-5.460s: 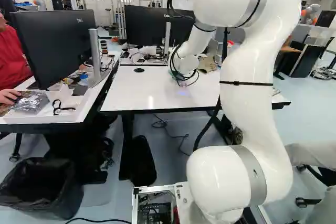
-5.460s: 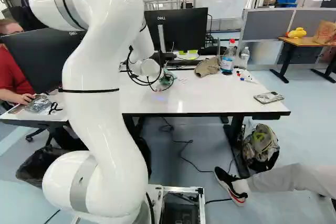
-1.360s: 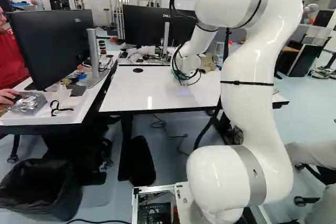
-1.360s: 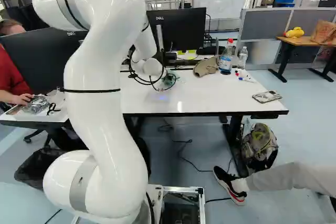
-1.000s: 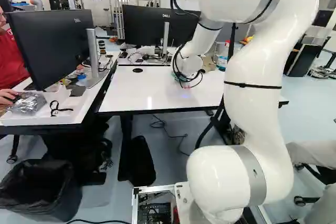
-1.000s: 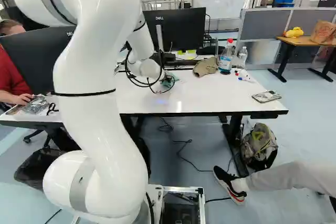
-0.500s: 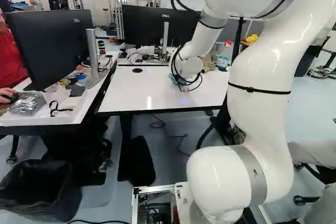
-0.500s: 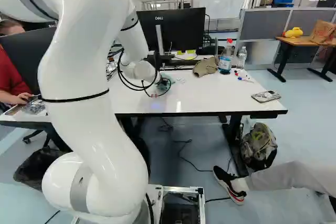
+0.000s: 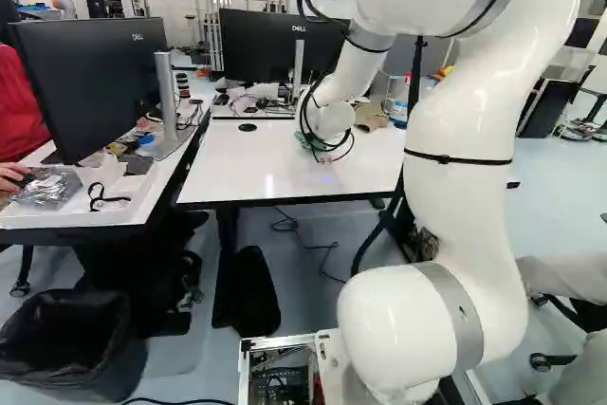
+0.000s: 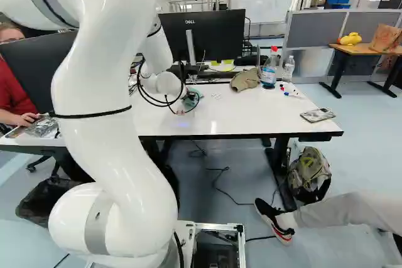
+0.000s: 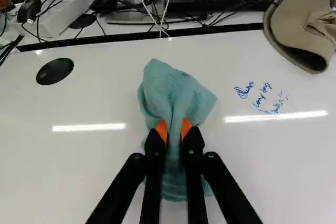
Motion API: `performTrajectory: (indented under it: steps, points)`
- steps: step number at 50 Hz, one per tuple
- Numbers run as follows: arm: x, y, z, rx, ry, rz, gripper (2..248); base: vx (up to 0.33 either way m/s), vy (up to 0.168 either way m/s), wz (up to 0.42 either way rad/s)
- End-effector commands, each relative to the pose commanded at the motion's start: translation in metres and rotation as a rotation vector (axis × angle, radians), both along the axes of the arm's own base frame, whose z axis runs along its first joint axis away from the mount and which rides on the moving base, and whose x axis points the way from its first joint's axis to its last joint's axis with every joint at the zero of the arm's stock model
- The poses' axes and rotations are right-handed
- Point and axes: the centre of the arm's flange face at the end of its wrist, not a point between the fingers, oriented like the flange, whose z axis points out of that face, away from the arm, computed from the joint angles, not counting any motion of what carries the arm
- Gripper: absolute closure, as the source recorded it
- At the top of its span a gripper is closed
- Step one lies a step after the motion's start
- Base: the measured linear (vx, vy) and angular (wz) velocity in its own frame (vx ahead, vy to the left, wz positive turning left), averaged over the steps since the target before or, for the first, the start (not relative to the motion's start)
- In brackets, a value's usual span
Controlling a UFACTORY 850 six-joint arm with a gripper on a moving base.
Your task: Clean the table with the green towel
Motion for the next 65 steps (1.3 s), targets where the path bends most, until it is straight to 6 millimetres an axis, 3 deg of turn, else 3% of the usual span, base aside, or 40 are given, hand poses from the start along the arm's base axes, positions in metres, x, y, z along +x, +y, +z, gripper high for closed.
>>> performTrajectory:
  steps: [19, 34, 47, 65]
  points:
    - [0.036, 0.001, -0.003, 0.001, -0.022, -0.001, 202, 0.000, 0.000, 0.000]
    - [0.037, 0.001, 0.000, 0.001, -0.029, -0.001, 202, 0.000, 0.000, 0.000]
    - [0.025, 0.001, 0.016, 0.002, -0.046, 0.000, 202, 0.000, 0.000, 0.000]
    - [-0.012, 0.005, 0.039, 0.003, -0.065, 0.010, 202, 0.000, 0.000, 0.000]
